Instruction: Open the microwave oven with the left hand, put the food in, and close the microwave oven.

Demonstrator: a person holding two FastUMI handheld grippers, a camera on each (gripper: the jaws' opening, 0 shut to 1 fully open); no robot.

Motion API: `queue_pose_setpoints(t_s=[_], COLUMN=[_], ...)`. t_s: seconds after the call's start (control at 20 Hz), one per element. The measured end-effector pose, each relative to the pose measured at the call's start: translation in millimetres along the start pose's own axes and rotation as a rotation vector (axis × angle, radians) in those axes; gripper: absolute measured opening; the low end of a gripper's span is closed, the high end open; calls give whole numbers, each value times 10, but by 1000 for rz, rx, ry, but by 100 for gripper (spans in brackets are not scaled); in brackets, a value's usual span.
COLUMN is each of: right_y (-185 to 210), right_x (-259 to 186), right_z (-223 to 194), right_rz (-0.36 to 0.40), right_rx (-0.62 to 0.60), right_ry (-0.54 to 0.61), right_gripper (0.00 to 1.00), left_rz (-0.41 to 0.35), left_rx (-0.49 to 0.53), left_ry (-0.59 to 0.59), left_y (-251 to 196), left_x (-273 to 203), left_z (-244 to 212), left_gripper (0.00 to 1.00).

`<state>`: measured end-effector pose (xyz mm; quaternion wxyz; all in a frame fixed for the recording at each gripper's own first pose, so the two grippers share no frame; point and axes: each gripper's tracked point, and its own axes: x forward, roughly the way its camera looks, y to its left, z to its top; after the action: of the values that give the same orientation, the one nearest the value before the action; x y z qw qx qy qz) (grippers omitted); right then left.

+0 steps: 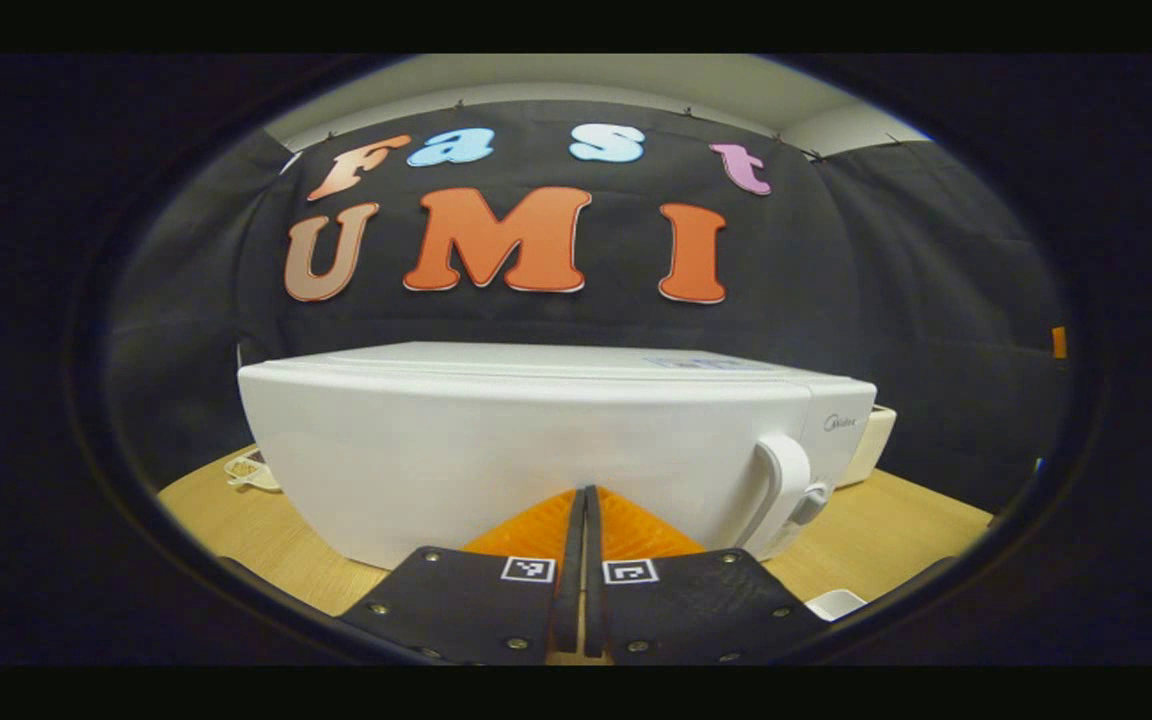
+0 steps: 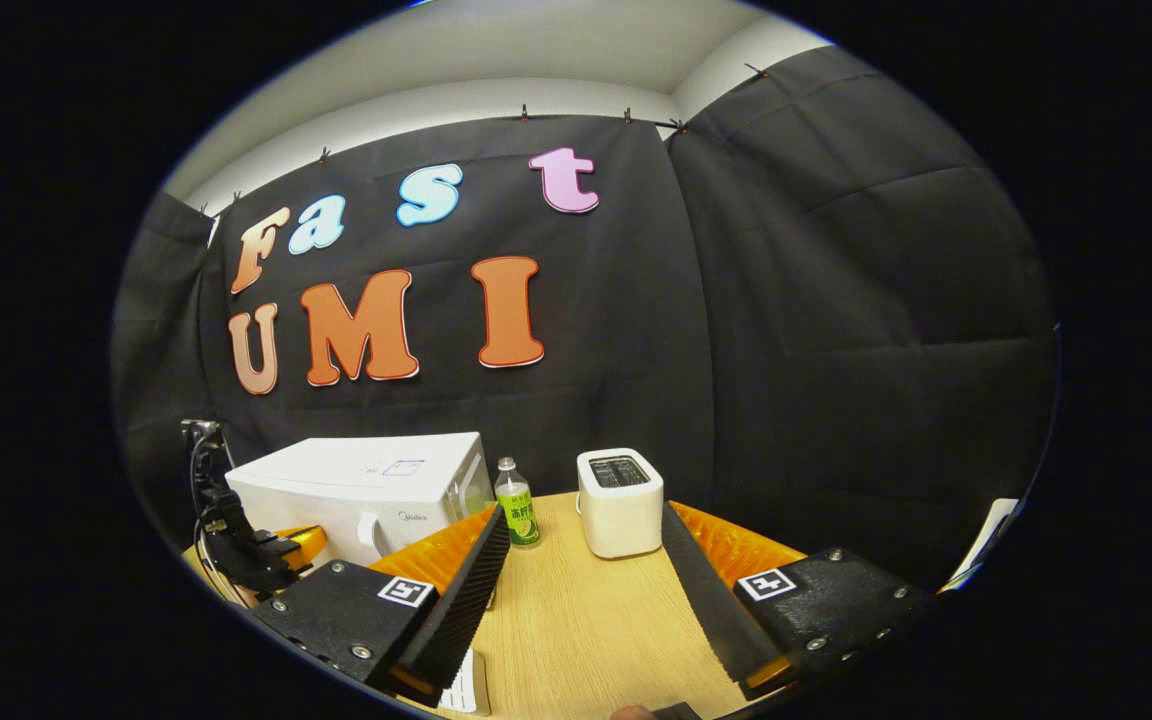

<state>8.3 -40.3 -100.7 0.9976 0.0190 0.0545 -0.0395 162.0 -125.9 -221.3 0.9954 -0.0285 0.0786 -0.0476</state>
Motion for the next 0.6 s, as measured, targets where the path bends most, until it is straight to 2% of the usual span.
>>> queue_pose_setpoints(t_s=[0.05,0.2,0.45,0.6], right_y=[-1,39,180,275], right_x=[-15,-71,-107,-108], right_z=[4,66,165,202], right_rz=[-2,-2,15,31], right_rx=[0,-1,-19,-21], right_ry=[0,-12,-26,-32], right_gripper=[95,95,95,95], left_rz=[-6,-12,-56,-29], left_rx=[7,16,3,13], left_ry=[9,48,38,23], left_y=[-15,43,146,397], left_x=[-39,-140,-501,-746], left_z=[-22,43,502,893], left_gripper=[0,2,2,2])
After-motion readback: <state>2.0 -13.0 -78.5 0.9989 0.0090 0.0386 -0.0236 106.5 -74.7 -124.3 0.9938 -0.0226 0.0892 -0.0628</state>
